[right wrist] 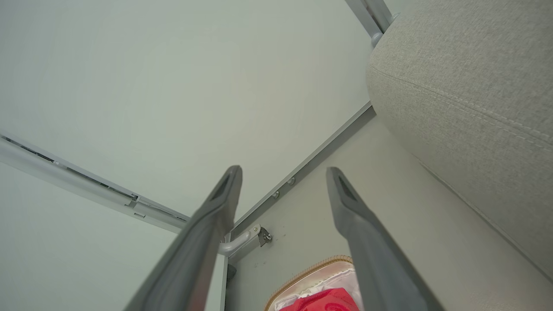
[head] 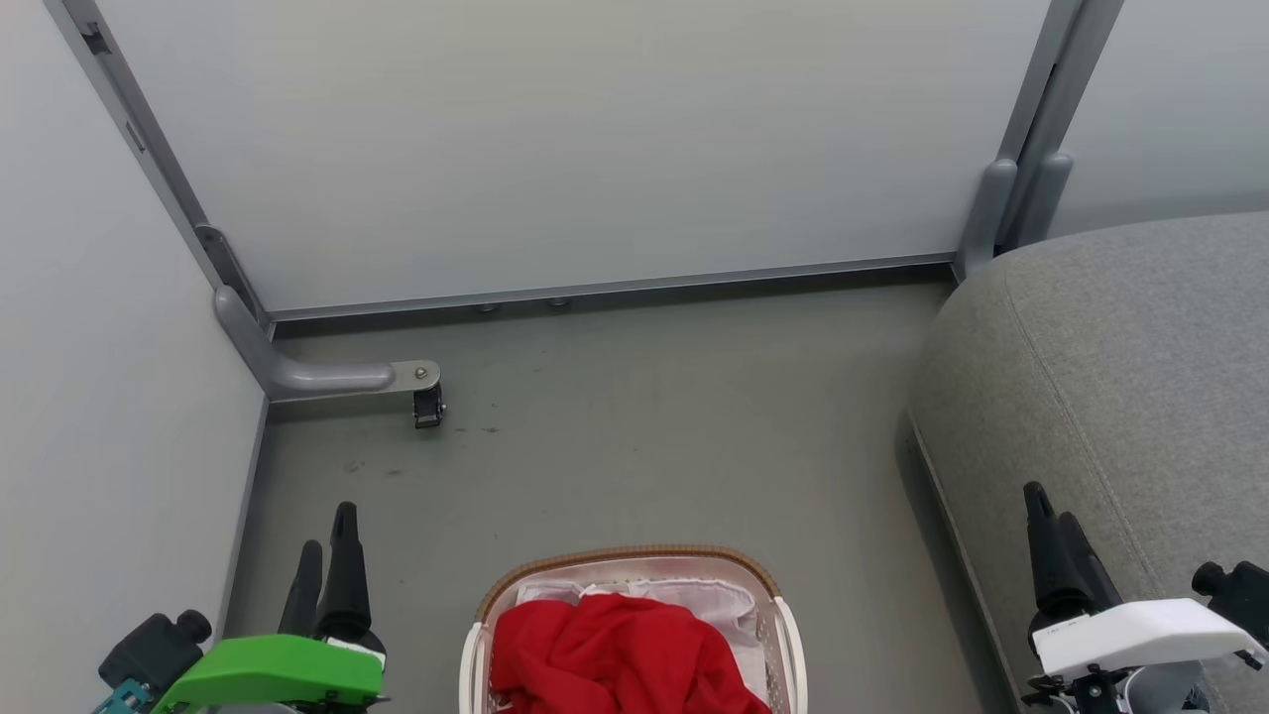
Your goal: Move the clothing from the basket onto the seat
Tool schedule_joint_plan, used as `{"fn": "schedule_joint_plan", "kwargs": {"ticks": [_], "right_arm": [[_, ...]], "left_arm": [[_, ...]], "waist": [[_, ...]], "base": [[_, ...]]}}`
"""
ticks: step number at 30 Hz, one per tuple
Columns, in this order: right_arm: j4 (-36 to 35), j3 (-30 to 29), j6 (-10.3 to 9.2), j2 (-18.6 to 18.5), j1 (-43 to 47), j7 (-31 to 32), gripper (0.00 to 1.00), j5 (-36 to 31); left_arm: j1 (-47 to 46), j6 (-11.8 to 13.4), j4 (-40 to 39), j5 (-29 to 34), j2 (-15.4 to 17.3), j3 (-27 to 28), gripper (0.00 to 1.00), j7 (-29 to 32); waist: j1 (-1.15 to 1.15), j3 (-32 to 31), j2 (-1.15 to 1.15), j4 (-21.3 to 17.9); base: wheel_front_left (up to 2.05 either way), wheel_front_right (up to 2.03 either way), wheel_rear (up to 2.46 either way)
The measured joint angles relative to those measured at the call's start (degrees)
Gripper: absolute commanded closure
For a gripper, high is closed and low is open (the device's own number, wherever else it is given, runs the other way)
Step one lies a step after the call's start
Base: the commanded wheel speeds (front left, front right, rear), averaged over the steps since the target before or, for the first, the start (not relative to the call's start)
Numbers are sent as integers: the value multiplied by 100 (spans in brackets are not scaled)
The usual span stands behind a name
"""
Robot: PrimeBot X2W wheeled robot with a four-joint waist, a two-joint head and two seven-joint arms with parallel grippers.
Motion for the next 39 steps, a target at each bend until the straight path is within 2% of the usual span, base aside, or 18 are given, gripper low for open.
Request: {"fn": "schedule_joint_plan", "kwargs": {"ticks": [4, 12, 39], "right_arm": [[-35, 54, 0, -5, 22, -65, 0, -315], [-56, 130, 0, -12, 121, -205, 0, -961], [-54, 225, 0, -34, 211, -605, 0, -2684]], "left_arm": [[30, 4, -5, 524, 1, -100, 0, -62], [125, 46, -12, 1190, 3, -162, 0, -197], [299, 82, 245, 2700, 12, -220, 0, -598]], "waist": [[0, -15, 0, 2], [0, -40, 0, -2], [0, -87, 0, 11]], "base": [[0, 0, 0], [0, 0, 0], [0, 0, 0]]}}
